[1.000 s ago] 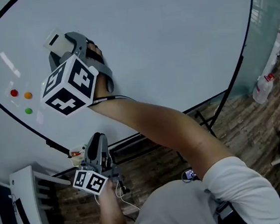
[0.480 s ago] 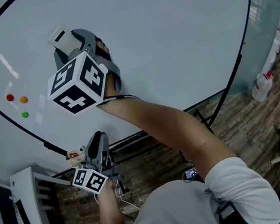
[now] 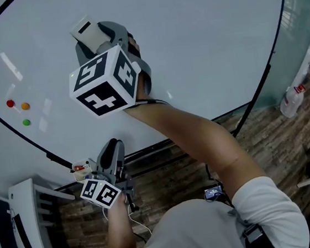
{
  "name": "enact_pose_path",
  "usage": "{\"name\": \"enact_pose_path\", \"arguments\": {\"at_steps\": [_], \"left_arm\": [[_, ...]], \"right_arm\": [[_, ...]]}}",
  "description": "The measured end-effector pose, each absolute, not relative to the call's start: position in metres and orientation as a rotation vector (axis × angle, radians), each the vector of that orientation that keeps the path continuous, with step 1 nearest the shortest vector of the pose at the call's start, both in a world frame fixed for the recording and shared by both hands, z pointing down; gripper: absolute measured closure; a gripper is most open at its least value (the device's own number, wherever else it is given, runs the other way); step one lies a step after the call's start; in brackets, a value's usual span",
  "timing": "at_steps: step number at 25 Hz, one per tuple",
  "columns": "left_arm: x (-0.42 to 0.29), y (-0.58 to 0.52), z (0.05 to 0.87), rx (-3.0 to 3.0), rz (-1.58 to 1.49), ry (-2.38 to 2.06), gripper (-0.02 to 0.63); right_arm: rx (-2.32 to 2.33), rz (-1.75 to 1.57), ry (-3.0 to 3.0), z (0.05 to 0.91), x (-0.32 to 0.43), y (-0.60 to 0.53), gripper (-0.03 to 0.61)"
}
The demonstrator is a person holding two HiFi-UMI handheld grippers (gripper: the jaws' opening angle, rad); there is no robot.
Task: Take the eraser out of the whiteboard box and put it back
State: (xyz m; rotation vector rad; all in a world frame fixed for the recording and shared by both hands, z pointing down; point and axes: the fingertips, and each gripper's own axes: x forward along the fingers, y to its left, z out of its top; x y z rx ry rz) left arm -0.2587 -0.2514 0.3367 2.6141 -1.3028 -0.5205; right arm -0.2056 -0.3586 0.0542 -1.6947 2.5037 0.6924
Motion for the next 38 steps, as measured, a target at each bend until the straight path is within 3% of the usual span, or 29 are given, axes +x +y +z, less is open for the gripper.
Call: {"name": "enact_pose_path", "arguments": {"at_steps": [38], "left_arm": [[-0.152, -0.28, 0.327, 2.692, -0.439, -1.183, 0.523]], "right_arm": [[-1.85, 0.692, 2.38, 0.046, -0.038, -0.38, 0.325]]}}
